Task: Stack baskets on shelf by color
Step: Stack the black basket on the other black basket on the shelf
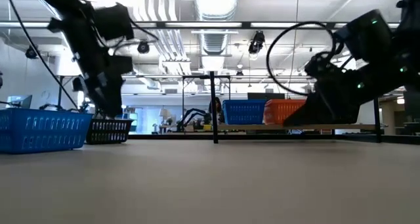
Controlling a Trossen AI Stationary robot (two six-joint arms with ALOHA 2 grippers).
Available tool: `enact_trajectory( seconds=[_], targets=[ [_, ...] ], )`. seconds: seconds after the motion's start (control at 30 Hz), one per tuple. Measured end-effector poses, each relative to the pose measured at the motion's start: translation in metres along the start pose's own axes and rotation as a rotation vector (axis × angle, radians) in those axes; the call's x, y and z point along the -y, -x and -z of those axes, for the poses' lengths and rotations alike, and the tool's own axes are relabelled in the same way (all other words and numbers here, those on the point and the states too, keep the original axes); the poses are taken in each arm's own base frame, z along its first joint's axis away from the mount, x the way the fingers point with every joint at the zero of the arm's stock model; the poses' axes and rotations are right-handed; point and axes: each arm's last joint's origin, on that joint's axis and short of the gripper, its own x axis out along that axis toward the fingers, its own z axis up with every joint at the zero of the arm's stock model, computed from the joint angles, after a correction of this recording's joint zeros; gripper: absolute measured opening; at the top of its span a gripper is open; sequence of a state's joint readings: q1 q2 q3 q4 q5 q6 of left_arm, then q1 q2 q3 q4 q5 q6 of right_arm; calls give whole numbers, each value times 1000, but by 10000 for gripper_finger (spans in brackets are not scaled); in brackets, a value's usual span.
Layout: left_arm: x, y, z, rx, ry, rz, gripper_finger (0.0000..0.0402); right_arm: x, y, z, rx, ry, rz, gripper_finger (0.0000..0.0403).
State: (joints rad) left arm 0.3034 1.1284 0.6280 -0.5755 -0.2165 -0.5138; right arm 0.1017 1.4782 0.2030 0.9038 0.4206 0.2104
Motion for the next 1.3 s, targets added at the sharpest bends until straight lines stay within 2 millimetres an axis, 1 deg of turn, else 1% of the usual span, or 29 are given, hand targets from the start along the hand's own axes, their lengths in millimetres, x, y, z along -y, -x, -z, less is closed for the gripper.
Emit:
enact_trajectory(
  seconds=[0.07, 0.17, 0.27, 0.37, 0.47, 0.53, 0.63, 0.67, 0.7, 0.77, 0.87, 0.97, 1.03, 1.1, 1.2, 1.3],
  targets=[
    [-1, -10, 0, -46, -15, -19, 203, -4, -7, 2, -21, 12, 0, 38],
    [1, -26, -2, -64, -50, -74, 222, -8, -15, 8, -55, 30, 2, 38],
    [3, -41, -1, -116, -71, -132, 225, -10, -19, 14, -84, 46, 3, 38],
    [4, -54, 4, -174, -86, -159, 210, -13, -21, 17, -94, 56, 1, 38],
    [6, -61, 5, -204, -113, -157, 165, -13, -20, 18, -95, 60, -1, 38],
    [10, -61, 4, -212, -145, -138, 120, -13, -17, 18, -96, 63, -7, 38],
    [19, -55, 2, -203, -228, -81, 39, -13, -12, 18, -93, 64, -21, 38],
    [24, -52, 2, -196, -261, -42, 20, -12, -10, 17, -88, 62, -23, 38],
    [31, -48, 1, -177, -296, 10, 12, -12, -8, 16, -82, 59, -26, 38],
    [48, -41, -2, -137, -372, 168, 11, -11, -4, 17, -80, 53, -30, 38],
    [76, -33, 1, -98, -478, 395, 5, -12, 3, 21, -86, 39, -48, 38],
    [108, -24, 5, -40, -541, 615, 2, -17, 11, 28, -93, 4, -55, 38],
    [128, -22, 8, -11, -563, 737, 1, -25, 19, 33, -89, -22, -56, 38],
    [146, -22, 9, 39, -571, 834, 0, -36, 29, 38, -69, -36, -57, 38],
    [174, -26, 7, 166, -579, 951, 0, -52, 46, 45, -11, -15, -51, 38],
    [195, -40, 3, 260, -579, 1036, 0, -66, 65, 51, 75, -7, -26, 38]
  ],
)
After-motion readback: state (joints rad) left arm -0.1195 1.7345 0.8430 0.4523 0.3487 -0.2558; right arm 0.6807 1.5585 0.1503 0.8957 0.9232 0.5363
